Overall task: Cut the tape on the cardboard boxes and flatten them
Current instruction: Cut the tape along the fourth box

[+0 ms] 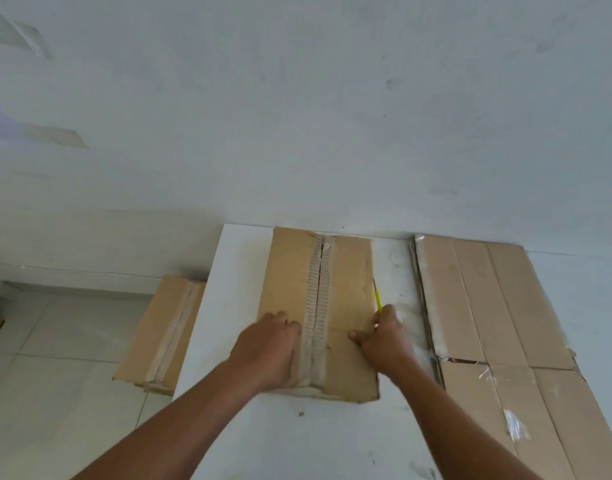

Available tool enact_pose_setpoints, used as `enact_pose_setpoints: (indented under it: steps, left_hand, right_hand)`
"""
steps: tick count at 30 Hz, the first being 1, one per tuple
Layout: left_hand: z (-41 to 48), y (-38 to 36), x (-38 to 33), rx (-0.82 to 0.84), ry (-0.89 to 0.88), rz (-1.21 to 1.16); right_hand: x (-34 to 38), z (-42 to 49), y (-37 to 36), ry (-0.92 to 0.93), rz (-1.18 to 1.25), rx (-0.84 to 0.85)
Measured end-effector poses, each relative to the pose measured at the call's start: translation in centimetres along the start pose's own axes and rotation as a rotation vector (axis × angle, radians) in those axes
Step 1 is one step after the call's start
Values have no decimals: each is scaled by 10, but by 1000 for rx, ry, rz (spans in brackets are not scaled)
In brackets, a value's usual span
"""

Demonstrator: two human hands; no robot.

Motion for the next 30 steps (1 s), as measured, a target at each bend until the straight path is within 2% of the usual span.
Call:
enact_pose_setpoints:
  steps: [3, 6, 9, 13, 16, 19, 21, 27, 30]
  left_hand:
    - [30, -1, -23, -39, -190, 59]
    - [54, -5, -53, 10, -271, 117]
    - [73, -10, -73, 90, -258, 203]
    - [88, -11, -79, 88, -219, 341]
    - [91, -7, -79, 80, -221, 354]
    - [92, 2, -85, 47, -245, 335]
    - [92, 4, -86, 27, -249, 331]
    - [91, 3, -83, 13, -245, 324]
    - [91, 4, -81, -2, -247, 319]
  right_hand:
    - [1, 34, 28, 113, -146, 32]
    - [2, 62, 43, 190, -197, 103]
    - [4, 79, 48, 238, -223, 145]
    - [0, 85, 46, 242, -234, 141]
    - [0, 82, 42, 272, -240, 105]
    - [6, 78, 45, 332, -357, 37]
    - [7, 75, 48, 300, -356, 30]
    - [9, 30, 61, 201, -98, 144]
    - [1, -11, 58, 237, -206, 238]
Point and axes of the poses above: each hand's wrist, its own z-axis towards the middle knuckle, its own y-axis out of the back of the hand, x = y × z, the point moved 6 cm from there along z, towards the middle knuckle, and after that the axes turned 10 degrees about y, right-handed, at the moved point
